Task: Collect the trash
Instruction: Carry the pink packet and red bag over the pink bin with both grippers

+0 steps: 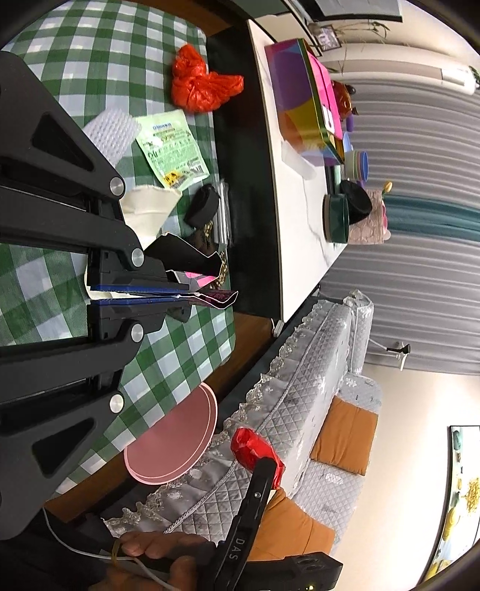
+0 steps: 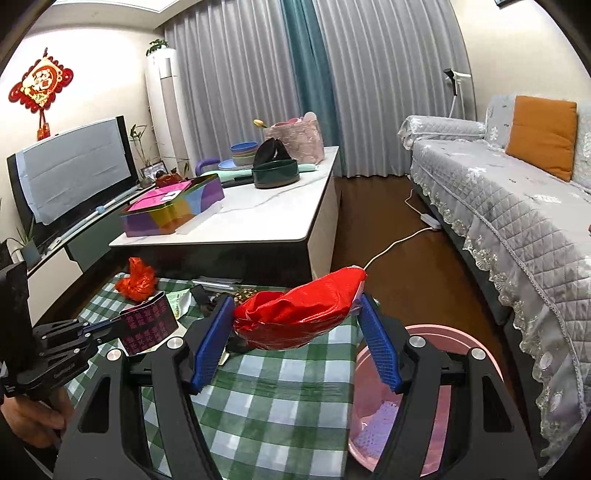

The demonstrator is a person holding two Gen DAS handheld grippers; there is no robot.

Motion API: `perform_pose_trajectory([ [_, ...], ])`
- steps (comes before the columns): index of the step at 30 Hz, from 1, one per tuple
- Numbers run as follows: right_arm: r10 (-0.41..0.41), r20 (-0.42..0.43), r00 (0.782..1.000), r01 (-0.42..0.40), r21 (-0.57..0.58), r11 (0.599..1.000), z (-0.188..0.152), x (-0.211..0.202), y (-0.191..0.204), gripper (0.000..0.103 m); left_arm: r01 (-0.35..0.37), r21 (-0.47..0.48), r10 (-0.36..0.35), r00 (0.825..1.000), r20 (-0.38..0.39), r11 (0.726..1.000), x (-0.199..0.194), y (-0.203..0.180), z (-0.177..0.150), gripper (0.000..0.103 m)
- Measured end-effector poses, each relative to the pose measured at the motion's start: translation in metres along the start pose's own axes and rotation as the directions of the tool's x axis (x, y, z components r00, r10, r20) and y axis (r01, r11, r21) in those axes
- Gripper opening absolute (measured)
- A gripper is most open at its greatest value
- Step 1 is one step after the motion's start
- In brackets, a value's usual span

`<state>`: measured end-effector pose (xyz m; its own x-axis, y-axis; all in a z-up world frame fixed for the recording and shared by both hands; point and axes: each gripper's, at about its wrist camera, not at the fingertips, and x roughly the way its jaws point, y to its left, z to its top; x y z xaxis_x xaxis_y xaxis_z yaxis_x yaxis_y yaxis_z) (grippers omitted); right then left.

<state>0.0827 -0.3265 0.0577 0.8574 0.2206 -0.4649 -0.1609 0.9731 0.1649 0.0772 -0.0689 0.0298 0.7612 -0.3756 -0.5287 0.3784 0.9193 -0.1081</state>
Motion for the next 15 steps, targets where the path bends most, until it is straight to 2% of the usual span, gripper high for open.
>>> perform_pose_trajectory([
  [15, -0.04, 0.005, 0.999, 0.039, 0.025, 0.999, -0.002, -0.006, -0.019, 0.068, 0.032, 0.011, -0.032, 0.999, 0.001, 0.999, 0.014, -0.019, 0.006, 0.002],
])
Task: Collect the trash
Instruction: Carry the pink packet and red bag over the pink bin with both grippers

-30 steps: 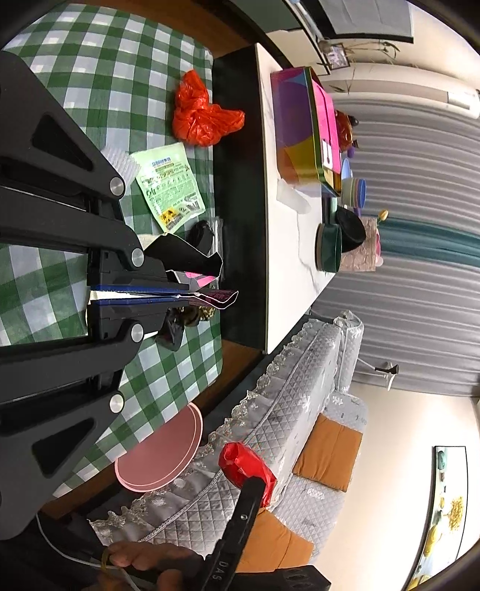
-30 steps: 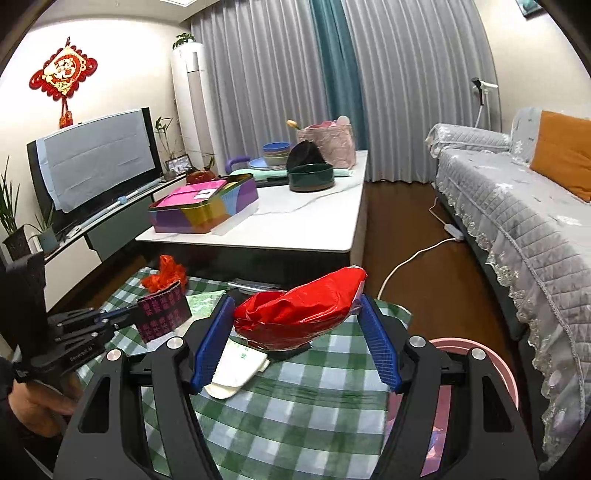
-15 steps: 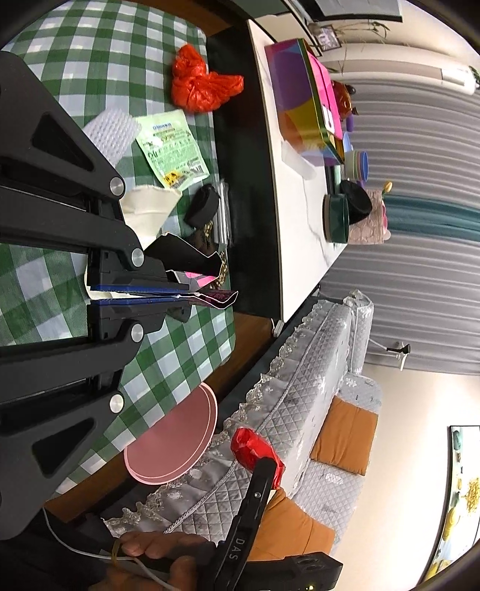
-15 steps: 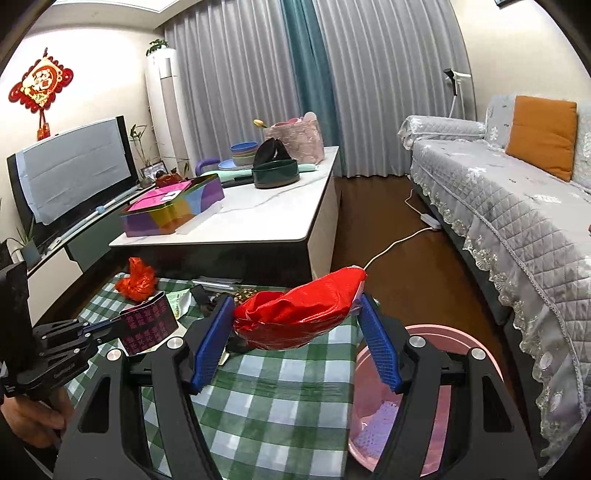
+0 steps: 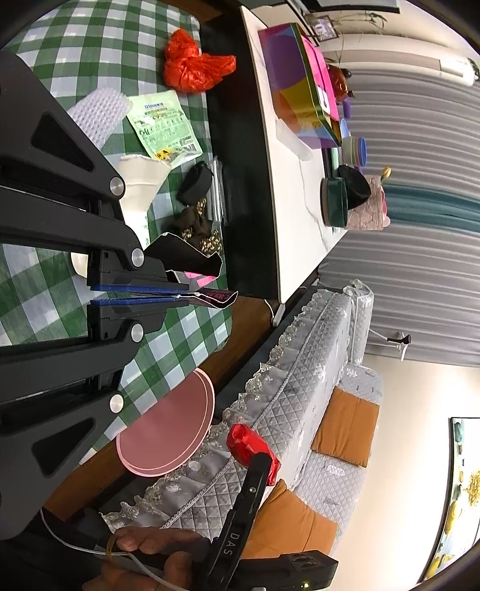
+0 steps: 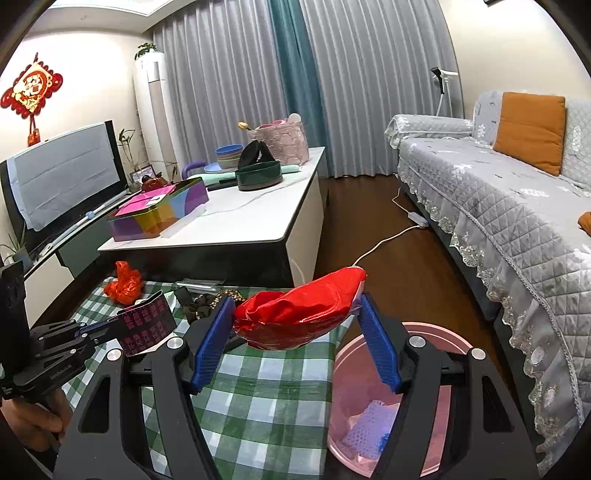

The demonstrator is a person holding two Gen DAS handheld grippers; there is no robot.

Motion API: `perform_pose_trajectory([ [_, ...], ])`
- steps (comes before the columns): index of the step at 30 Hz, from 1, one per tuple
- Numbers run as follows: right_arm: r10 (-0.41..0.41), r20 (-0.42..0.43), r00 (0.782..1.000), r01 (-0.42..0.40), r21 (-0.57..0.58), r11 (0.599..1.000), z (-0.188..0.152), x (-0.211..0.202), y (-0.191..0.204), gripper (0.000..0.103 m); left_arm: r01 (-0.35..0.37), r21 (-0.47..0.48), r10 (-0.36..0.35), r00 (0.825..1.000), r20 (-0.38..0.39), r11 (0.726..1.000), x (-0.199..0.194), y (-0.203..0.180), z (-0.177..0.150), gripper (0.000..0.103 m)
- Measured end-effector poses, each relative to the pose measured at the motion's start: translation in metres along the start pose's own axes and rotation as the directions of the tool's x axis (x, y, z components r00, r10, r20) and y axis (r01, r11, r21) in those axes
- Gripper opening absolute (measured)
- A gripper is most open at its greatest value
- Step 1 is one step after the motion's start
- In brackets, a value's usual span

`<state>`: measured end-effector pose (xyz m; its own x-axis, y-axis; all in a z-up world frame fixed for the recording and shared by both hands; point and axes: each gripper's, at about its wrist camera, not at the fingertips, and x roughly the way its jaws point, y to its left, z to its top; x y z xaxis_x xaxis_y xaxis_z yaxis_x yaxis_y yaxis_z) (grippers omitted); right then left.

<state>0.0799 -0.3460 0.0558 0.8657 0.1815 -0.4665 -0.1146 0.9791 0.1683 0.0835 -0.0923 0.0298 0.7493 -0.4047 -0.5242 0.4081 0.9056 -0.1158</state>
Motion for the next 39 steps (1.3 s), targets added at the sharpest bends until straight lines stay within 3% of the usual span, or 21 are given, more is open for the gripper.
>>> perform_pose_trajectory([
  [39, -0.14, -0.028, 0.99, 0.142, 0.052, 0.989, -0.023, -0.012, -0.075, 0.068, 0.141, 0.07, -0.141, 0.99, -0.015, 0.988, 0.054, -0.083, 0.015, 0.002],
])
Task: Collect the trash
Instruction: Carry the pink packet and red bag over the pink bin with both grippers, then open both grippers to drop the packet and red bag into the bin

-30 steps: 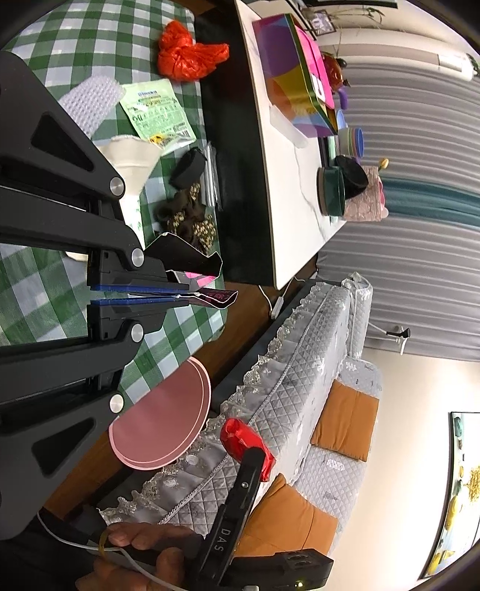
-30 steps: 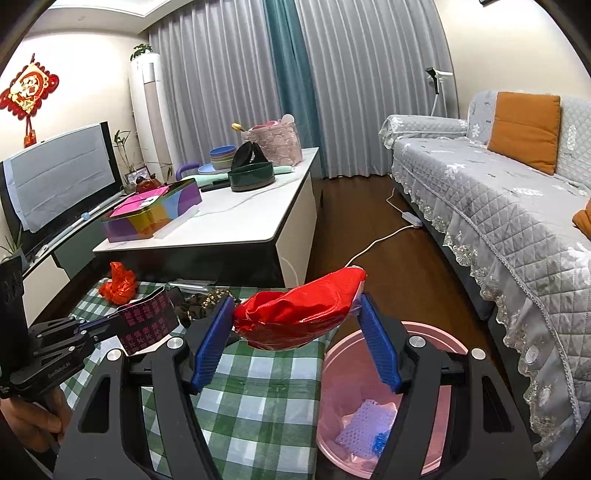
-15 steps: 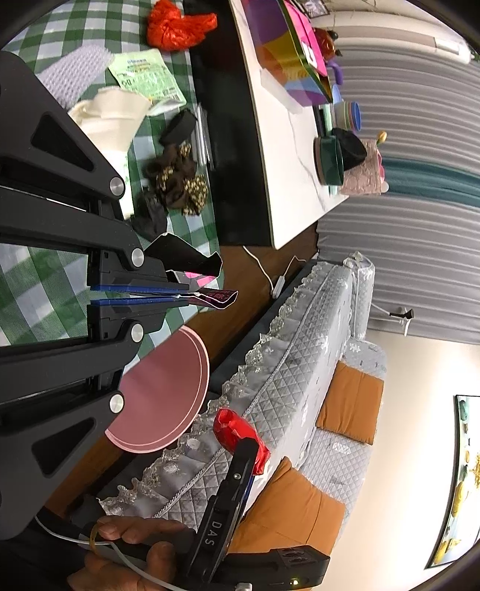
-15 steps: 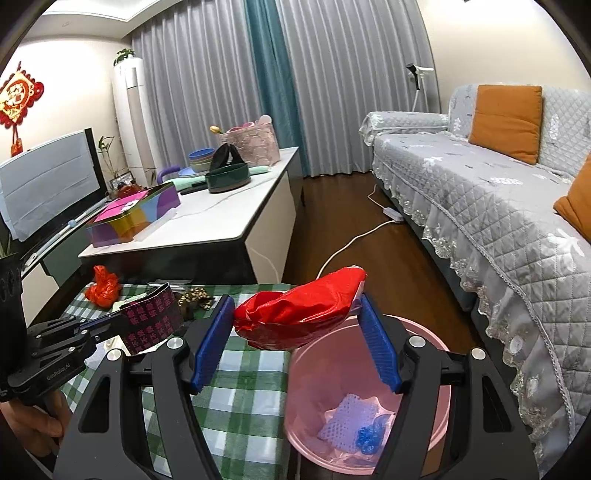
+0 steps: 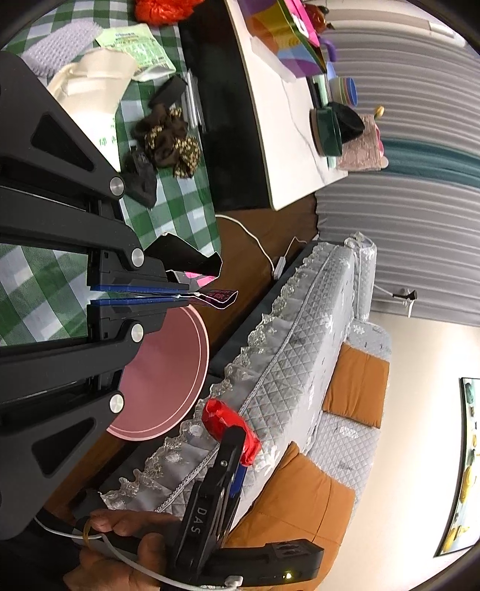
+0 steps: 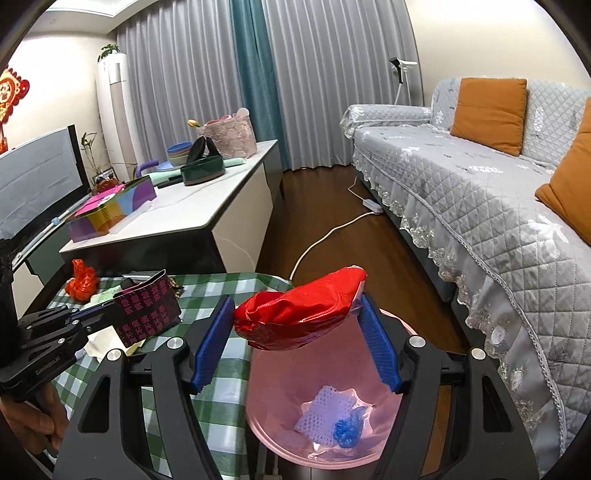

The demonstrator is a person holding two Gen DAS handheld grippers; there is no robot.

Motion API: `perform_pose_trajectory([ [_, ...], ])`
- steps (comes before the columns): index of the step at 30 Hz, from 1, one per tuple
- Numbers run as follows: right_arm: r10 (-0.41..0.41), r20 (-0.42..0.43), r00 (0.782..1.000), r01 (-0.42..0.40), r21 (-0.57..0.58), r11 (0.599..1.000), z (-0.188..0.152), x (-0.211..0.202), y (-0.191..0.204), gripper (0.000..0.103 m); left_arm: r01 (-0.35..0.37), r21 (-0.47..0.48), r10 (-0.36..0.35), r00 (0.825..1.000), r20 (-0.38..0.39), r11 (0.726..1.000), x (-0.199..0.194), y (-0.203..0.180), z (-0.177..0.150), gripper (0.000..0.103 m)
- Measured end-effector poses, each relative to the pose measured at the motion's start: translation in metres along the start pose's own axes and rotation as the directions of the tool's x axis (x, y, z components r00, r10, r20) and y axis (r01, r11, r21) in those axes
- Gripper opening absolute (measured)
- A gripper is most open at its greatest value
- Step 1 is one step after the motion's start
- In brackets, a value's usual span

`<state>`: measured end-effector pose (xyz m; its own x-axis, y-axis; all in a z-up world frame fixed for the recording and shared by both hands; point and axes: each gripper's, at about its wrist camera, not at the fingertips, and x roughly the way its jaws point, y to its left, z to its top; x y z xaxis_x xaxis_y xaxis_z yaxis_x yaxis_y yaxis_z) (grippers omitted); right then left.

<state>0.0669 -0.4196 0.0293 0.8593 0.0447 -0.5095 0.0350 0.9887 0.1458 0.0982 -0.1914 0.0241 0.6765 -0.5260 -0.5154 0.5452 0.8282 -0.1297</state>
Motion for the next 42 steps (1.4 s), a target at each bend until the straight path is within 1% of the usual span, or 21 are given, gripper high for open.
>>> perform_pose_trajectory([
  [5, -0.012, -0.011, 1.0, 0.012, -0.001, 1.0, -0.002, 0.004, -0.003, 0.068, 0.038, 0.013, -0.038, 0.999, -0.01, 0.999, 0.011, -0.01, 0.0, 0.002],
  [12, -0.046, -0.02, 0.999, 0.046, -0.017, 0.999, -0.005, 0.008, -0.009, 0.068, 0.088, 0.006, -0.088, 0.996, -0.012, 0.996, 0.03, -0.026, 0.006, 0.002],
  [21, -0.088, -0.04, 0.995, 0.088, -0.014, 0.996, -0.014, 0.013, -0.032, 0.068, 0.115, 0.019, -0.115, 0.993, -0.036, 0.993, 0.061, -0.049, 0.005, 0.002],
  [29, -0.107, -0.063, 0.992, 0.107, 0.008, 0.994, -0.018, 0.018, -0.05, 0.068, 0.136, 0.04, -0.134, 0.989, -0.06, 0.99, 0.078, -0.068, 0.006, 0.002],
  [32, -0.122, -0.078, 0.989, 0.124, 0.013, 0.992, -0.018, 0.021, -0.052, 0.071, 0.14, 0.048, -0.137, 0.989, -0.06, 0.989, 0.08, -0.071, 0.009, 0.004],
  [33, -0.127, -0.081, 0.989, 0.129, 0.018, 0.991, -0.018, 0.022, -0.053, 0.072, 0.144, 0.044, -0.142, 0.988, -0.062, 0.989, 0.079, -0.07, 0.01, 0.008],
  [34, -0.127, -0.082, 0.989, 0.129, 0.024, 0.991, -0.017, 0.022, -0.053, 0.076, 0.145, 0.042, -0.142, 0.988, -0.062, 0.989, 0.079, -0.07, 0.01, 0.01],
  [35, -0.127, -0.078, 0.989, 0.13, 0.033, 0.991, -0.017, 0.021, -0.054, 0.079, 0.143, 0.041, -0.14, 0.988, -0.062, 0.989, 0.078, -0.07, 0.011, 0.01],
  [37, -0.129, -0.072, 0.989, 0.132, 0.042, 0.99, -0.015, 0.019, -0.055, 0.081, 0.136, 0.041, -0.133, 0.989, -0.063, 0.99, 0.074, -0.069, 0.01, 0.01],
  [42, -0.122, -0.061, 0.991, 0.126, 0.056, 0.99, -0.012, 0.015, -0.051, 0.082, 0.116, 0.043, -0.113, 0.992, -0.053, 0.992, 0.057, -0.063, 0.013, 0.01],
])
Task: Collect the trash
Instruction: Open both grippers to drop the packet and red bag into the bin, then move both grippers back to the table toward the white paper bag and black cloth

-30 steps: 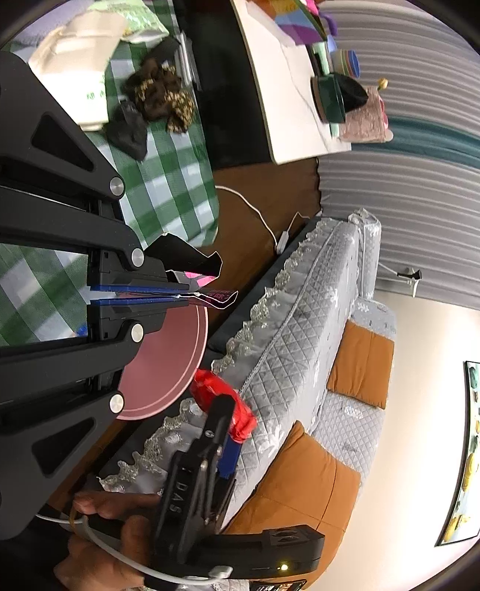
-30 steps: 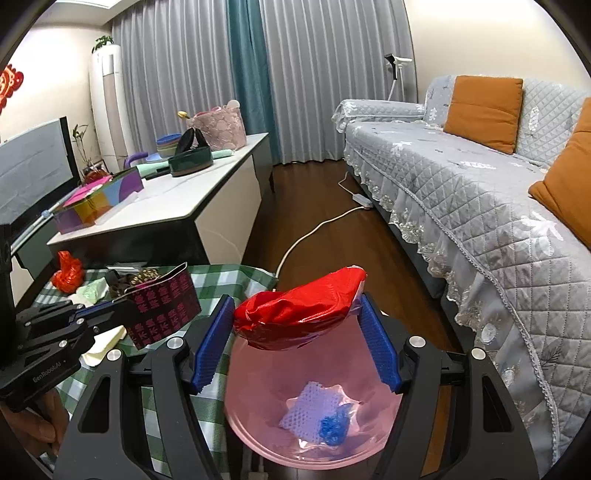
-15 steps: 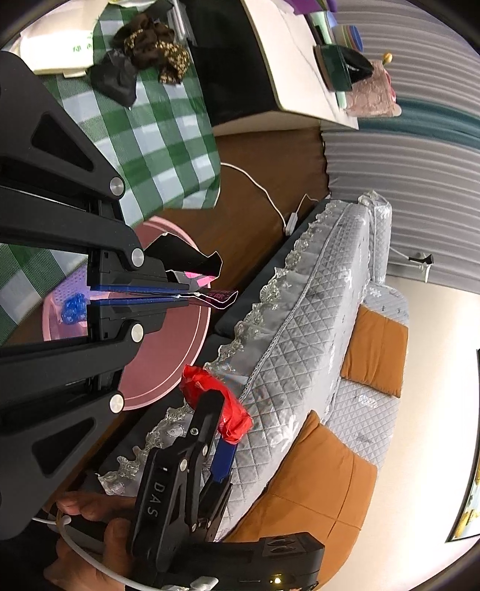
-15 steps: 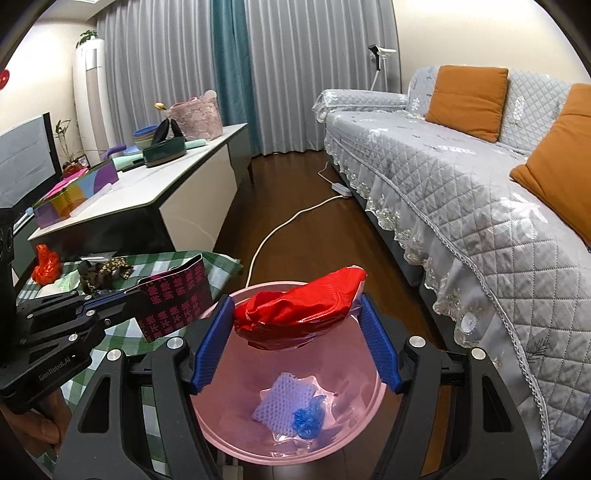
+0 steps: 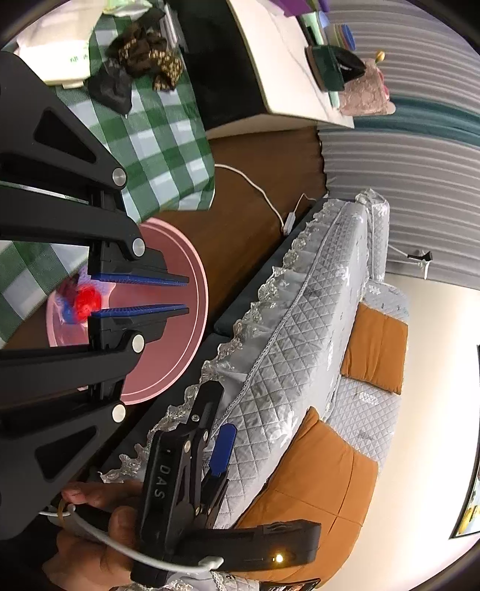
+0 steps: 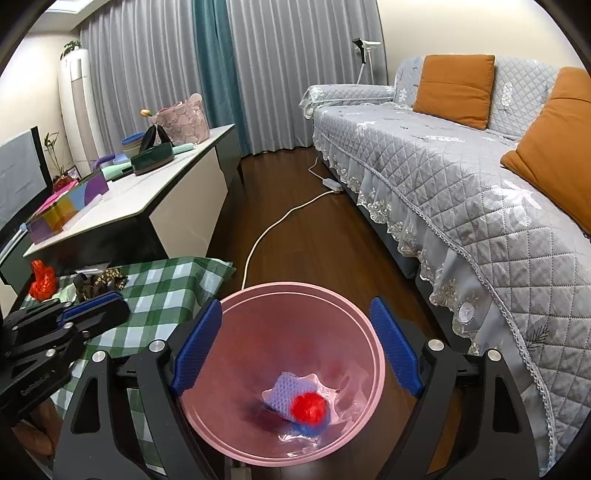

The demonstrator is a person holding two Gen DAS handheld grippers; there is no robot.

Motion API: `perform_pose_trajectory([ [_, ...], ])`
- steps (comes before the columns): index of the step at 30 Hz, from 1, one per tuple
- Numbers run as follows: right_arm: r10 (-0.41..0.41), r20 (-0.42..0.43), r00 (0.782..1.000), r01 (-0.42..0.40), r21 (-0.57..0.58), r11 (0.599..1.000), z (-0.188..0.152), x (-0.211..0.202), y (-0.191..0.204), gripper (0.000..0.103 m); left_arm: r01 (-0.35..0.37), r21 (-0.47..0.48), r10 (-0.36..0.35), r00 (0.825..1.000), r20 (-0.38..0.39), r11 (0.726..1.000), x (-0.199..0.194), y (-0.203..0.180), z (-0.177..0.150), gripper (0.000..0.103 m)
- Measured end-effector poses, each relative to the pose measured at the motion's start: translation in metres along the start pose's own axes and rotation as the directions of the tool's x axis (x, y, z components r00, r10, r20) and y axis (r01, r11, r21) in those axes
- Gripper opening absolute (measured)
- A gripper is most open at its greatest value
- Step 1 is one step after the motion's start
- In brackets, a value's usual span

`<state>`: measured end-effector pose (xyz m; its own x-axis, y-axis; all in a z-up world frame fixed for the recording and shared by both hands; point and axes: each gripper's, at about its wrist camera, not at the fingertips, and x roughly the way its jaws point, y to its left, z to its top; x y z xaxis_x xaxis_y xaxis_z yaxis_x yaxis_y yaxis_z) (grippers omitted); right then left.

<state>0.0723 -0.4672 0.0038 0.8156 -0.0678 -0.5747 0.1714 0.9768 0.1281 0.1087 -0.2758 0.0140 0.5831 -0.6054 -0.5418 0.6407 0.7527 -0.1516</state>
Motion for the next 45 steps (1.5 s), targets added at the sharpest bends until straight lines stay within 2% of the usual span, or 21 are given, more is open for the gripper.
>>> perform_pose_trajectory([
  [10, 0.069, 0.065, 0.995, -0.07, 0.009, 0.997, 0.009, -0.027, 0.029, 0.082, -0.075, -0.028, 0.076, 0.996, 0.05, 0.997, -0.072, 0.022, 0.0, 0.01],
  [20, 0.15, 0.061, 0.987, -0.146, -0.06, 0.987, 0.007, -0.031, 0.082, 0.081, -0.173, -0.108, 0.183, 0.979, 0.085, 0.979, -0.141, 0.063, -0.028, 0.01],
  [24, 0.187, 0.051, 0.981, -0.18, -0.117, 0.977, 0.004, -0.027, 0.111, 0.079, -0.247, -0.15, 0.26, 0.963, 0.072, 0.957, -0.16, 0.091, -0.054, 0.01],
  [31, 0.251, -0.012, 0.968, -0.249, -0.177, 0.952, -0.003, -0.005, 0.156, 0.06, -0.336, -0.238, 0.35, 0.936, 0.021, 0.912, -0.177, 0.145, -0.083, 0.01],
  [36, 0.285, -0.055, 0.957, -0.29, -0.196, 0.937, -0.007, 0.015, 0.184, 0.059, -0.372, -0.285, 0.387, 0.922, -0.002, 0.884, -0.179, 0.17, -0.095, 0.01],
  [38, 0.291, -0.072, 0.954, -0.3, -0.209, 0.931, -0.009, 0.024, 0.194, 0.059, -0.378, -0.305, 0.395, 0.919, -0.007, 0.874, -0.177, 0.18, -0.097, 0.013],
  [40, 0.294, -0.092, 0.951, -0.307, -0.225, 0.925, -0.012, 0.035, 0.206, 0.059, -0.386, -0.321, 0.406, 0.914, -0.007, 0.865, -0.175, 0.187, -0.099, 0.032],
  [45, 0.303, -0.126, 0.945, -0.326, -0.24, 0.915, -0.015, 0.063, 0.226, 0.06, -0.391, -0.339, 0.409, 0.912, -0.02, 0.855, -0.16, 0.2, -0.1, 0.036],
])
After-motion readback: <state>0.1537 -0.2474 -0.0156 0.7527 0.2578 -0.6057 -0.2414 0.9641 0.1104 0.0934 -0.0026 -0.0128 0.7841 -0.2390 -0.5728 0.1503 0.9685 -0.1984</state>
